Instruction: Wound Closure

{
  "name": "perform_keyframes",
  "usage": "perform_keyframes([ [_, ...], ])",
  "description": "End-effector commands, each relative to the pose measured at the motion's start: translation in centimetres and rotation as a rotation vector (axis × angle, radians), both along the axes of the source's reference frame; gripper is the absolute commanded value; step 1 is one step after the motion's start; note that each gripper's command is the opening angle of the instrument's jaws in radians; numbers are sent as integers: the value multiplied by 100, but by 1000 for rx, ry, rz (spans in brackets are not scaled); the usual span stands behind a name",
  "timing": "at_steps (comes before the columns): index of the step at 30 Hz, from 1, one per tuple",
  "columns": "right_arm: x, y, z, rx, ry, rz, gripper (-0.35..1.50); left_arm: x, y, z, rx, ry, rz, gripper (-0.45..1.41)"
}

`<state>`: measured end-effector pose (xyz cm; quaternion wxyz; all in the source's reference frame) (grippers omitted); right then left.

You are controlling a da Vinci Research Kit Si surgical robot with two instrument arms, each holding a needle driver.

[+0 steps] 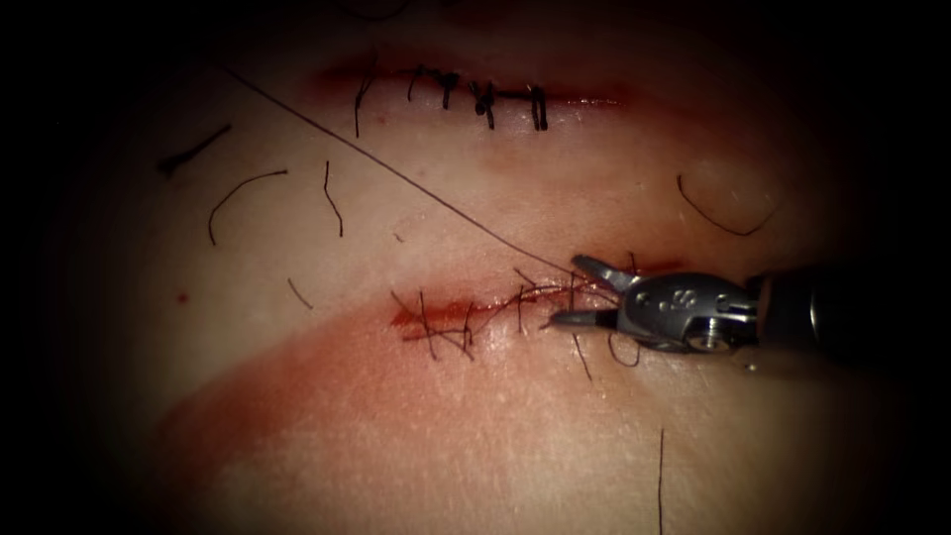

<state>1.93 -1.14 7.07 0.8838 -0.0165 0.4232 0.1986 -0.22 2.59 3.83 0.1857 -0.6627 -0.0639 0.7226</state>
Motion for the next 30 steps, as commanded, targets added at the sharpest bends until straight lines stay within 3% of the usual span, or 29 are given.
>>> perform_keyframes([
  [1,-11,-21,-5,23,9,-9,148,-1,1,5,-2,-3,6,-45],
  [12,-104,-79,-62,65,5,-45,148,31,-22,17,-16,45,1,-45],
  [17,-113,-92,-63,71,-4,-59,148,22,-37,33,-31,87,10,-45],
  [24,-113,-110,-48,89,-18,-58,148,-30,-85,84,-55,182,33,-45],
  [30,-107,-120,-40,104,-33,-56,148,-105,-139,166,-31,207,78,-45],
])
